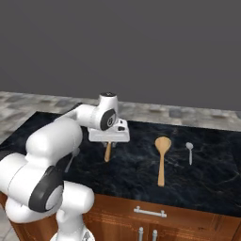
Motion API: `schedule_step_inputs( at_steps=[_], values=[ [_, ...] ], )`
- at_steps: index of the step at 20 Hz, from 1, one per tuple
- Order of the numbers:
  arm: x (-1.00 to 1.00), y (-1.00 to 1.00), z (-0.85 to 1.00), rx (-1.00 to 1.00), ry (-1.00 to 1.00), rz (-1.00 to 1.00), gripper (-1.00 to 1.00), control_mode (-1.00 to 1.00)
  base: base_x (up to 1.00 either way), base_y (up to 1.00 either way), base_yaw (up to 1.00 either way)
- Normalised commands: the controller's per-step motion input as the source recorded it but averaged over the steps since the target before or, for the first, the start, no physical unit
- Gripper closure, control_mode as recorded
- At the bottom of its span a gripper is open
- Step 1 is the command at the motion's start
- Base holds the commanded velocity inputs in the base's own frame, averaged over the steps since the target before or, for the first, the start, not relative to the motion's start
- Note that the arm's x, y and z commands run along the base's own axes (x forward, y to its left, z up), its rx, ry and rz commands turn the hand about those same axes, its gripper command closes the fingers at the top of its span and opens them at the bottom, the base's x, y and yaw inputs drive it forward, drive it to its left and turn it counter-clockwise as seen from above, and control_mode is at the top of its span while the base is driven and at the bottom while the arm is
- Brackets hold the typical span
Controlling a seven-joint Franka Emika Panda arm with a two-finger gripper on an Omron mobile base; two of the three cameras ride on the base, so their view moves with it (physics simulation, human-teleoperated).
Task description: Organize the utensils by type. Pick up the wooden spoons from the counter and place them in the open cabinet. Then pick up the metallic utensils from the counter and place them in the open drawer.
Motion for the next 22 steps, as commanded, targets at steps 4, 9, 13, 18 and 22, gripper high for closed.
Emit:
schedule_step_inputs(
  at_steps=[4,9,13,18,22],
  values=[
    [-0.16,0.01,0.35,0.0,0.0,0.0,1.0,-1.0,0.0,0.0,0.0],
    [-0.03,0.0,0.21,0.0,0.0,0.0,1.0,-1.0,0.0,0.0,0.0],
    [-0.02,0.0,0.07,0.0,-0.01,0.0,1.0,-1.0,0.0,0.0,0.0],
    [-0.03,0.0,0.0,0.0,-0.01,0.0,1.0,-1.0,0.0,0.0,0.0],
    [0.0,0.0,0.0,0.0,0.0,0.0,1.0,-1.0,0.0,0.0,0.0]
  ],
)
